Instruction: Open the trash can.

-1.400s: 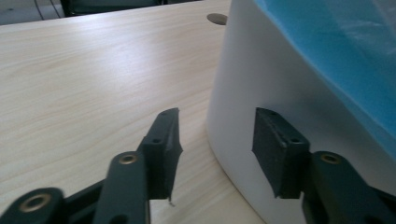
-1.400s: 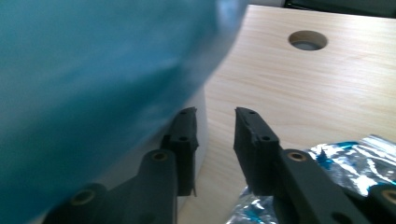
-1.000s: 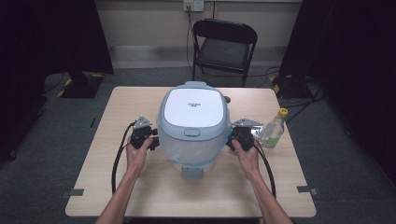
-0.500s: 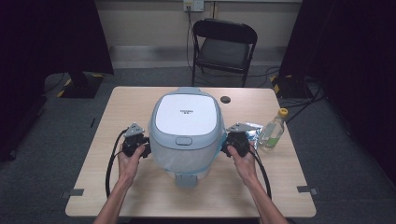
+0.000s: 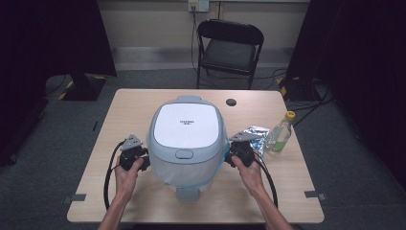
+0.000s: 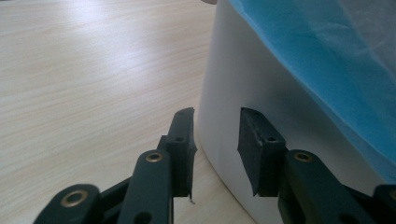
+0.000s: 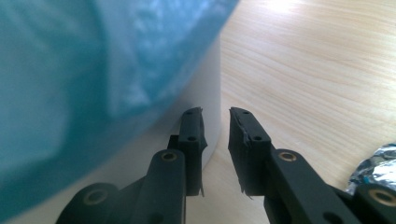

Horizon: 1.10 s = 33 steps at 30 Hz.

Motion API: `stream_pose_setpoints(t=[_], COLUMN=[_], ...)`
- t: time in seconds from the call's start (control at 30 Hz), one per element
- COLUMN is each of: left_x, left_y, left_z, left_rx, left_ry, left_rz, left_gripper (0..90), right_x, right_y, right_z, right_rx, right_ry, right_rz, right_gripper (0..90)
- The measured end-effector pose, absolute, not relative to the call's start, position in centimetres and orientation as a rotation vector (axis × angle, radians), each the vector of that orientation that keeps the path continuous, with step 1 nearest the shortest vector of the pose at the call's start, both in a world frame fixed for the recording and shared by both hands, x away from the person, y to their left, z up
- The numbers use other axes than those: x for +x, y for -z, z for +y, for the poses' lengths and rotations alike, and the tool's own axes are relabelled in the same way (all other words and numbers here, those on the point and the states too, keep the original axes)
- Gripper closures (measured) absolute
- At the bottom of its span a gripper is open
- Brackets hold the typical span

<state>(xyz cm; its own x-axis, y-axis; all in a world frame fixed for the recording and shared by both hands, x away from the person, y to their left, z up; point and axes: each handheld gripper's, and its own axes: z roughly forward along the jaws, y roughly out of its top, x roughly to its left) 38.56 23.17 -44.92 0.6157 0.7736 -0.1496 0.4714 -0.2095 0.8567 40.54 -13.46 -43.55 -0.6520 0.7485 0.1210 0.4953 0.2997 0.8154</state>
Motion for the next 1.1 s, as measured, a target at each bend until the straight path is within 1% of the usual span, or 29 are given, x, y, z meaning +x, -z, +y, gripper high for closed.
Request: stream_pose_setpoints(t=[0.03, 0.13, 0.27, 0.33, 0.43, 0.53, 0.6, 0.63, 0.67, 0.8, 0.9, 1.1], left_x=[38.4, 38.0, 37.6, 37.5, 37.5, 37.8, 38.0, 38.1, 38.2, 38.2, 37.9, 36.8], left_y=[44.9, 44.9, 44.9, 44.9, 44.9, 45.2, 45.4, 45.4, 45.5, 45.9, 46.8, 49.0], left_z=[23.3, 23.5, 24.2, 24.5, 24.6, 24.8, 25.0, 25.1, 25.2, 25.9, 27.0, 29.6], left_rx=[1.863, 1.856, 1.860, 1.867, 1.861, 1.845, 1.848, 1.848, 1.846, 1.843, 1.867, 1.906], left_ry=[-0.390, -0.381, -0.379, -0.387, -0.393, -0.383, -0.363, -0.359, -0.361, -0.332, -0.360, -0.390], left_rz=[1.006, 1.005, 1.008, 1.010, 1.020, 1.022, 1.028, 1.035, 1.037, 1.040, 1.089, 1.200], left_gripper=[64.0, 63.6, 58.8, 57.7, 53.7, 53.6, 53.0, 50.8, 48.6, 35.0, 34.3, 31.8], right_x=[40.4, 40.2, 40.1, 40.0, 39.9, 40.0, 40.0, 40.1, 40.1, 40.5, 40.6, 40.1], right_y=[43.5, 43.7, 43.7, 43.6, 43.7, 43.8, 43.8, 43.9, 43.9, 43.9, 44.0, 44.2], right_z=[-13.4, -13.3, -13.0, -12.7, -12.5, -12.5, -12.4, -12.4, -12.4, -12.7, -13.1, -13.9], right_rx=[1.126, 1.113, 1.113, 1.105, 1.098, 1.110, 1.105, 1.096, 1.097, 1.096, 1.084, 1.071], right_ry=[-1.282, -1.295, -1.305, -1.303, -1.305, -1.317, -1.311, -1.301, -1.294, -1.257, -1.257, -1.230], right_rz=[2.293, 2.290, 2.310, 2.315, 2.313, 2.305, 2.295, 2.286, 2.279, 2.273, 2.297, 2.358], right_gripper=[74.5, 70.9, 71.8, 71.7, 70.4, 68.7, 64.6, 61.7, 56.7, 42.3, 33.3, 33.7])
